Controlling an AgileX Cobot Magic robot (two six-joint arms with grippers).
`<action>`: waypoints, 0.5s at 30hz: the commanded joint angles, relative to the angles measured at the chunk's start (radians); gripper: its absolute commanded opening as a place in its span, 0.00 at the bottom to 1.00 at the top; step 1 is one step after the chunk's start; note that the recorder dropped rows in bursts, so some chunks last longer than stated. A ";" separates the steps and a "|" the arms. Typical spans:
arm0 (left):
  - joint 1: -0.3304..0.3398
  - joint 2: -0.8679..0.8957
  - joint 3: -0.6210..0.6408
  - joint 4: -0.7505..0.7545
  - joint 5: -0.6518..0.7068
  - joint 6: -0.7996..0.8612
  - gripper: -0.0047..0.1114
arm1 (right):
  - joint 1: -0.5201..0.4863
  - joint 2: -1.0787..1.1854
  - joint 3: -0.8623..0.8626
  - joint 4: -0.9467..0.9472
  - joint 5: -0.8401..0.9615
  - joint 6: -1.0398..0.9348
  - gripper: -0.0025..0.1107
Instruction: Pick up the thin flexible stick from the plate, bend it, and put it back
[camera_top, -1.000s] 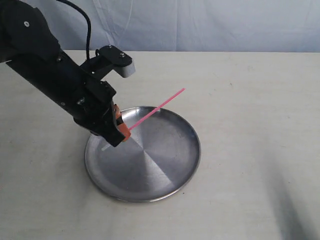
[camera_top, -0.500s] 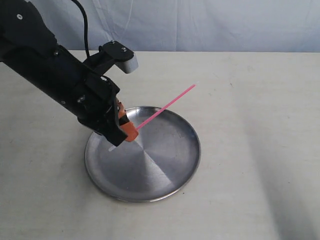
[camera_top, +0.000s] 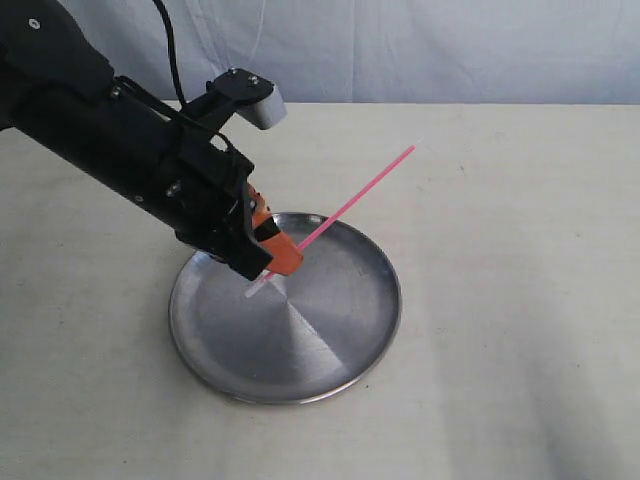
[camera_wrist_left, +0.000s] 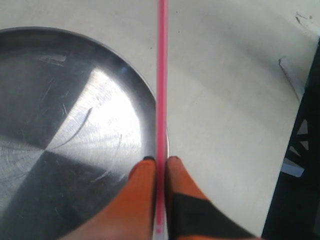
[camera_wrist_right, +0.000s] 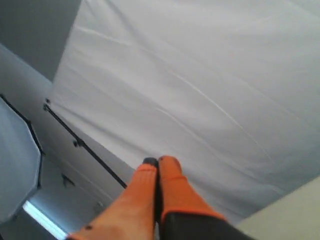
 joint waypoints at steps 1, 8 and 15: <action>-0.003 -0.010 -0.004 -0.021 -0.009 0.012 0.04 | 0.003 0.248 -0.136 -0.412 -0.117 0.180 0.06; -0.003 -0.030 -0.004 -0.049 -0.048 0.024 0.04 | 0.003 0.612 -0.188 -0.441 -0.446 0.175 0.28; -0.003 -0.041 -0.004 -0.072 -0.050 0.034 0.04 | 0.005 0.901 -0.190 -0.332 -0.697 -0.049 0.55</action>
